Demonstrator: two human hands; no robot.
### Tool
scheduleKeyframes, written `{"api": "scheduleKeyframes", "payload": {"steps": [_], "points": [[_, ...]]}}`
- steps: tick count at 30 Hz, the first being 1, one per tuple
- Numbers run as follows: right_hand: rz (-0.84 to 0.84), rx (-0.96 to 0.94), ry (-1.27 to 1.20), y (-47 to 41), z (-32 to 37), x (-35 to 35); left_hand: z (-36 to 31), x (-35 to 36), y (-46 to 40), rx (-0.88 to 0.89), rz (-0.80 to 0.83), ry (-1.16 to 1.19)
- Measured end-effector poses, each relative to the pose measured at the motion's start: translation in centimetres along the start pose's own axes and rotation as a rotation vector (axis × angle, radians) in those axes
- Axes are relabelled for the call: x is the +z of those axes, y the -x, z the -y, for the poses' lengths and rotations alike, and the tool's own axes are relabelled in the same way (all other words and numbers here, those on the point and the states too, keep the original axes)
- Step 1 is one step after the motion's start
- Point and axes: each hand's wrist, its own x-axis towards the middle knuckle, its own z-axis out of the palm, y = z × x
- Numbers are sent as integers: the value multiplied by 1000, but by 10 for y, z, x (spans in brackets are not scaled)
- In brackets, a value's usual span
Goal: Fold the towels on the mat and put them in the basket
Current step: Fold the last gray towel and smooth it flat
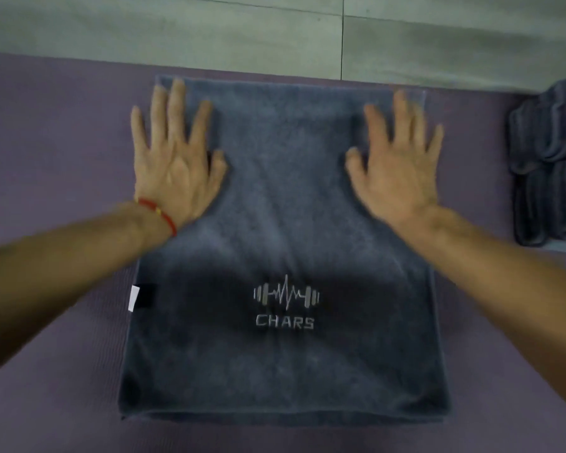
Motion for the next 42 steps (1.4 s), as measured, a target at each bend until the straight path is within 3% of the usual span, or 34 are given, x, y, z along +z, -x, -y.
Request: {"api": "scheduleKeyframes", "payload": {"steps": [3, 9, 12, 15, 20, 23, 26, 35, 42], "points": [[175, -59, 55, 36, 5, 31, -8, 27, 34, -10, 138, -1], [199, -115, 99, 49, 4, 16, -10, 10, 47, -11, 213, 20], [144, -276, 86, 113, 10, -8, -20, -14, 119, 130, 140, -33], [204, -376, 72, 206, -1, -3, -23, -21, 218, 216, 211, -25], [317, -276, 141, 265, -31, -14, -10, -30, 265, 154, 383, -61], [385, -400, 118, 294, -33, -31, -10, -48, 281, 282, 457, -49], [456, -337, 59, 313, -33, -41, -2, -58, 301, 312, 552, -57], [431, -255, 151, 313, -20, -53, -17, -53, 290, 277, 415, -162], [361, -153, 70, 300, -28, -55, -12, -74, 271, 175, 476, -137]]}}
